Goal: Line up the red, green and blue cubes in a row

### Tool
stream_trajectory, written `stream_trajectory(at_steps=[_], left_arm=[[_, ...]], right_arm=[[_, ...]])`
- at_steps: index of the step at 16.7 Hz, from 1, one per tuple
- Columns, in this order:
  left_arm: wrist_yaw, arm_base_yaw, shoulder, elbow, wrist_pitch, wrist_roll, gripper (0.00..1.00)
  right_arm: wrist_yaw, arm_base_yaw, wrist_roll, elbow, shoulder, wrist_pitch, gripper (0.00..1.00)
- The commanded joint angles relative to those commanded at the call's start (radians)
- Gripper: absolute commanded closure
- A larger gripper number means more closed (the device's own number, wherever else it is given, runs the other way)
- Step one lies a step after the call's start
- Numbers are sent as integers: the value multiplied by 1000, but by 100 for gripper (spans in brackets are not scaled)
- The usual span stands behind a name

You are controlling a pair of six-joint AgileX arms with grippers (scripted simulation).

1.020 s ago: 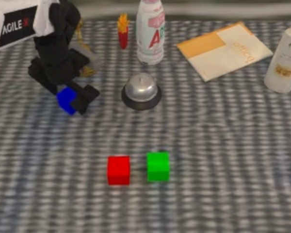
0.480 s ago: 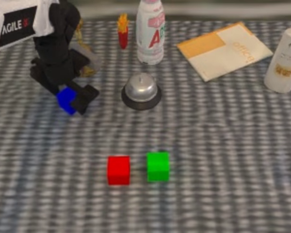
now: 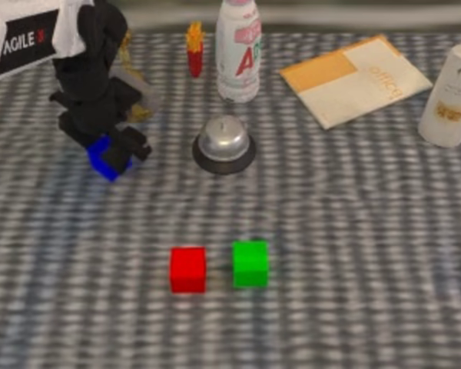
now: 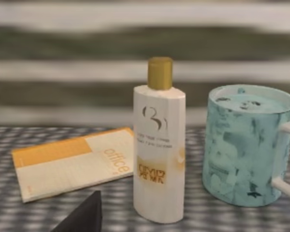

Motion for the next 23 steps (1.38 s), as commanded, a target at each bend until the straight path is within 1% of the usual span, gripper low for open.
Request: stream_trajectory(at_steps=[1,8,9,10,12,17,23], left_arm=[[0,0,0,0,0,0,100],[0,0,0,0,0,0,100],[13,-3,-32,4,-12,-7,100],[13,-3,-32,8,-15,-7,100],[15,-1,-38,44,-53,-5,100],[13,13,-73,178,-234,-7,100],[12,9,-79,193,-249,-8,100]], right_arm=[[0,0,0,0,0,0,0],[0,0,0,0,0,0,0],[0,0,0,0,0,0,0],[0,0,0,0,0,0,0],[0,0,0,0,0,0,0],[0,0,0,0,0,0,0],[0,0,0,0,0,0,0]])
